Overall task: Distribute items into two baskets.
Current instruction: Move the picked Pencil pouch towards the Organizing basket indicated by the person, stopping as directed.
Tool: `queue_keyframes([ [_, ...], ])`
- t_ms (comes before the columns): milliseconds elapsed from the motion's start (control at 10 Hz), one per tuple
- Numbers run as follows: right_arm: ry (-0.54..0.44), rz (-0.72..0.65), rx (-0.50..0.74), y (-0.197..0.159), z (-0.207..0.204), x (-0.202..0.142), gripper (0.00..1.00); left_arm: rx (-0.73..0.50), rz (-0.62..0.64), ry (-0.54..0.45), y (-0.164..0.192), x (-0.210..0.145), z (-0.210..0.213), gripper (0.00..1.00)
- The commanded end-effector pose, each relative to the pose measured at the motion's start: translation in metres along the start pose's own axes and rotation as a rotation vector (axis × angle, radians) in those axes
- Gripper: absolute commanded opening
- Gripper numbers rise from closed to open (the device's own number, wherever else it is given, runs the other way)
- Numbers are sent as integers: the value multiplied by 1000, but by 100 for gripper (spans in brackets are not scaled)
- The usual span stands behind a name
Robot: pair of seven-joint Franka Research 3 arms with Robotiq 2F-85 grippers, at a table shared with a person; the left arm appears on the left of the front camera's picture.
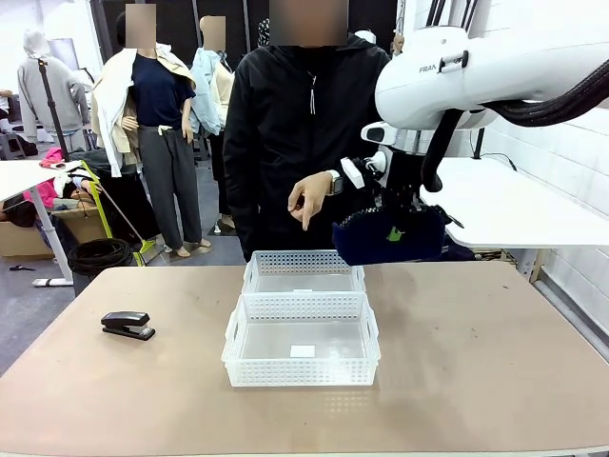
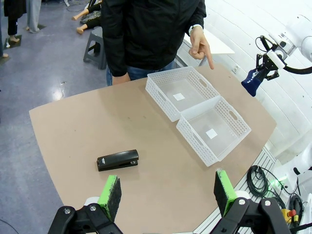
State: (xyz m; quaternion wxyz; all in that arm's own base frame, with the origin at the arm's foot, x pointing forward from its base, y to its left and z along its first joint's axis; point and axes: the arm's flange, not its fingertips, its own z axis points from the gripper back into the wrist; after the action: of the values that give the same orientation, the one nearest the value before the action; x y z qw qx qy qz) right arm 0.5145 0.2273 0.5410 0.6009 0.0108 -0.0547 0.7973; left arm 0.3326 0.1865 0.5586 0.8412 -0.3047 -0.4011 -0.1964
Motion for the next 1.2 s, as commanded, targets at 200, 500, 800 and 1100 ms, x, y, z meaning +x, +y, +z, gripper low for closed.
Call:
queue_keyframes([
  [200, -4, 73, 23, 2, 2, 24, 0, -9, -13, -16, 1, -1, 1, 100],
  [500, 6, 76, 77, 1, -8, 52, 0, -9, -13, -16, 1, -1, 1, 100],
  [800, -2, 80, 42, 9, -10, 44, 0, -9, -13, -16, 1, -1, 1, 100],
  [1100, -3, 85, 51, 7, -12, 47, 0, -9, -13, -16, 1, -1, 1, 100],
])
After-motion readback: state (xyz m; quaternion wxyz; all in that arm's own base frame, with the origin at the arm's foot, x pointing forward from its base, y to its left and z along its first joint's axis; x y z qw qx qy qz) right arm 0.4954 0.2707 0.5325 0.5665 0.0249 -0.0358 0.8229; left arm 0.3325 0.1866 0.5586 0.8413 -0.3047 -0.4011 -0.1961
